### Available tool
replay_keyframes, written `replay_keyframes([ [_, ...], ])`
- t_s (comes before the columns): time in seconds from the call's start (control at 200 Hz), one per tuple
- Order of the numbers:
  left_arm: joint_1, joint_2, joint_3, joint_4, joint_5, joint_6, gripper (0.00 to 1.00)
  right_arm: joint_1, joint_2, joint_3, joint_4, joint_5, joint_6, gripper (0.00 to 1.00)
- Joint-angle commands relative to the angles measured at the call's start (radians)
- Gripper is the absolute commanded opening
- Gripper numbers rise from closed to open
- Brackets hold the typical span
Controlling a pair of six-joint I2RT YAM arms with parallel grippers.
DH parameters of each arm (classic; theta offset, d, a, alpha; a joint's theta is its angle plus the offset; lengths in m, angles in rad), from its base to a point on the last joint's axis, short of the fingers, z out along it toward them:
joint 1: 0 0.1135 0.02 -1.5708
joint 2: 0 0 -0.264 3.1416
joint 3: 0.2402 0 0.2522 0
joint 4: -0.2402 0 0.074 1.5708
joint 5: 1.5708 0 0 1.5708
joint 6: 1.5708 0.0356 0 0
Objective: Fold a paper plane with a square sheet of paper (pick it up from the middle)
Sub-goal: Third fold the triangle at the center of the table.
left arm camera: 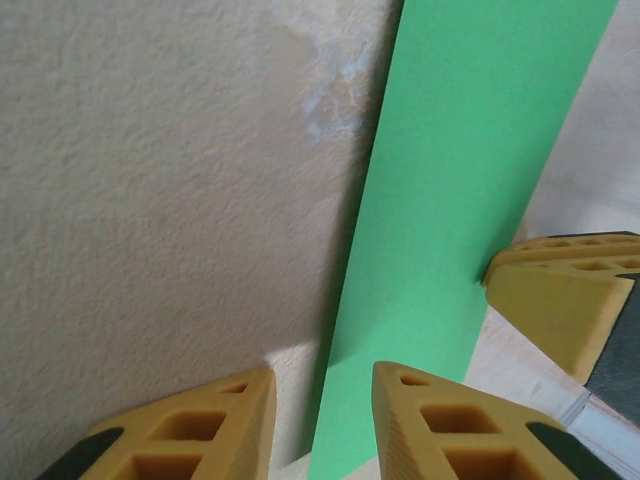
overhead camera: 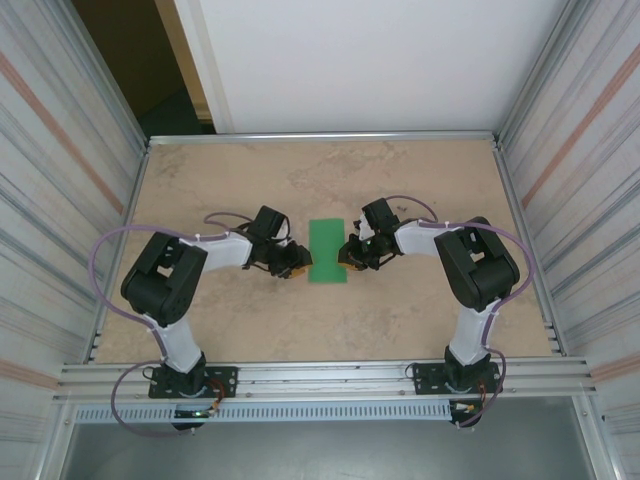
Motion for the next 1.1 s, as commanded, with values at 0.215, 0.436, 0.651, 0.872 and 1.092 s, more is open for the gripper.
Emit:
replay_keyframes([
  [0.215, -0.027, 0.035, 0.04, 0.026, 0.083, 0.04, 0.3, -0.005, 0.044, -0.016, -0.046, 0.045, 0.008, 0.16],
  [0.436, -0.02, 0.018, 0.03, 0.103, 0.123, 0.025, 0.3, -0.005, 0.045, -0.012, -0.046, 0.046, 0.007, 0.17],
  [0.651, 0.004, 0.051, 0.052, 0.108, 0.117, 0.013, 0.28, -0.006, 0.041, -0.016, -0.046, 0.046, 0.006, 0.17],
  [0.872, 0.02, 0.087, 0.083, 0.096, 0.109, 0.009, 0.24, -0.009, 0.035, -0.023, -0.035, 0.041, 0.007, 0.17],
  [1.092, 0.032, 0.098, 0.088, 0.098, 0.098, -0.003, 0.17, -0.01, 0.008, -0.032, -0.007, 0.037, 0.003, 0.22],
])
